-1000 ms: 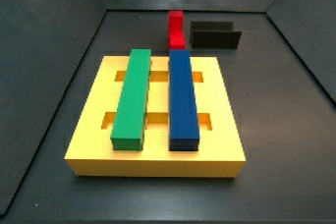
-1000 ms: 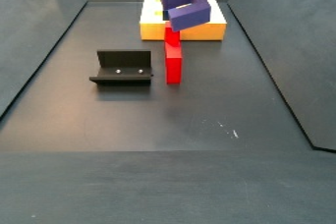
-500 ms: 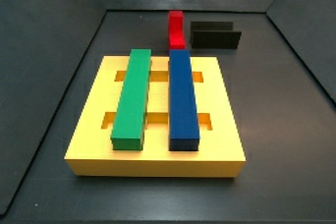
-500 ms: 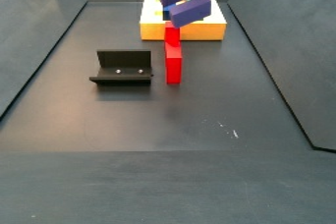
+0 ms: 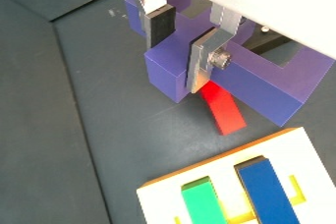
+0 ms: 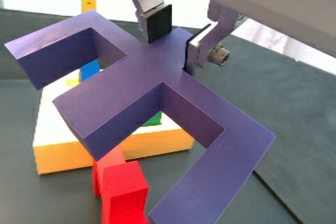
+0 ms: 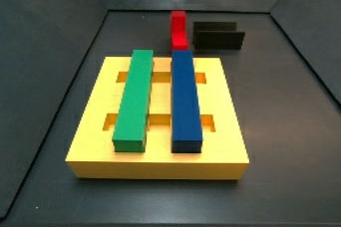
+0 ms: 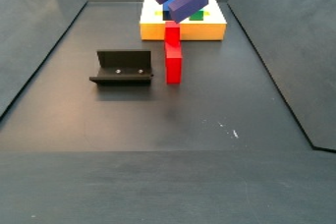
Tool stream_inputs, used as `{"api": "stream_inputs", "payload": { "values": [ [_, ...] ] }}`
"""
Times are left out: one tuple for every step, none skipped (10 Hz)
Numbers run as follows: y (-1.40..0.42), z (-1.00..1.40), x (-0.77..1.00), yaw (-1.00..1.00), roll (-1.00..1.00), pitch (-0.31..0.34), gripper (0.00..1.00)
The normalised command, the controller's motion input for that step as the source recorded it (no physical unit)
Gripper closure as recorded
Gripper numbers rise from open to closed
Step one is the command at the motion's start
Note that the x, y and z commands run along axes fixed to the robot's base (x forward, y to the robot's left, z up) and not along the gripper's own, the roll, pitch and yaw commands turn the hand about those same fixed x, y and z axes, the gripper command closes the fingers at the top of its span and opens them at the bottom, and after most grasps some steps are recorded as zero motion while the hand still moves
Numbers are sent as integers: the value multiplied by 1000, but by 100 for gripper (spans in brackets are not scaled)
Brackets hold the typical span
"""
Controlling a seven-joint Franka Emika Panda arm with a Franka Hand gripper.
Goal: Pick up the purple object. Move up. Place the purple object on the fixture. Regrasp the purple object. Move to above the board. Insert the purple object.
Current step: Place the purple object on the fixture.
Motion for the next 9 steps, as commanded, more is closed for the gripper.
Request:
{"api": "stream_inputs", "payload": {
  "values": [
    [-71, 171, 723, 369, 0, 514, 100],
    [-100, 80, 809, 349, 0, 429, 100],
    [0, -71, 894, 206, 0, 506, 100],
    [0, -23, 940, 197, 0, 463, 100],
    [-43, -71, 811, 266, -94, 537, 100],
    [-69, 0, 757, 300, -94, 551, 100],
    [-149, -43, 666, 363, -334, 374, 100],
    [-180, -103, 671, 377, -377, 283, 100],
    [-189, -123, 697, 391, -349, 206, 100]
  ]
}}
